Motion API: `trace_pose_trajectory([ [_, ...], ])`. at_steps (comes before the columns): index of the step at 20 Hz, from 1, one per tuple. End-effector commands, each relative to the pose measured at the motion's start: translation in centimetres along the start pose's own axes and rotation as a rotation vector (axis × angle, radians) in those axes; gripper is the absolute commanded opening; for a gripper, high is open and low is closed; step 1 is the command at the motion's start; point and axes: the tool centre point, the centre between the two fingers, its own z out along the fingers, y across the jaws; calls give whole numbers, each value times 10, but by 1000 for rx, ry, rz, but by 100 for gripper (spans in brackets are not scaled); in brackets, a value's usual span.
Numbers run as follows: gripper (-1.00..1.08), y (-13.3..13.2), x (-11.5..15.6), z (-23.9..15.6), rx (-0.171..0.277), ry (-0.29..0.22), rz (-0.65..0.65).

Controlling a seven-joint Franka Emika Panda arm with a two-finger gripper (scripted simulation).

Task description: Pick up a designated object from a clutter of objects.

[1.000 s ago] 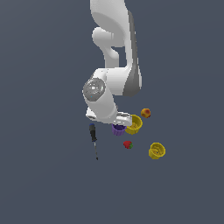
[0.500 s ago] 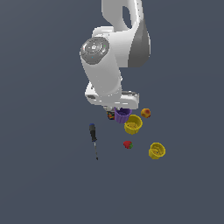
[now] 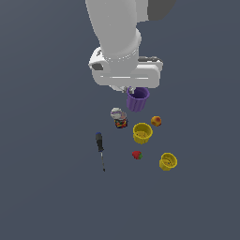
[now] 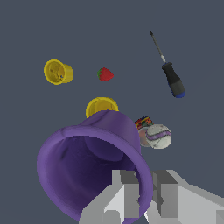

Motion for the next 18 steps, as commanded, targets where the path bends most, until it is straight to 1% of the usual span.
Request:
trace_pose_trajectory([
  [1, -100, -6, -12, -26, 0, 0, 0],
  [5, -100, -14, -26, -59, 0, 0, 0],
  [10, -100, -21, -38, -89, 2, 0, -1],
  [14, -100, -25, -43, -104, 2, 0, -1],
  [18, -100, -27, -45, -111, 3, 0, -1],
])
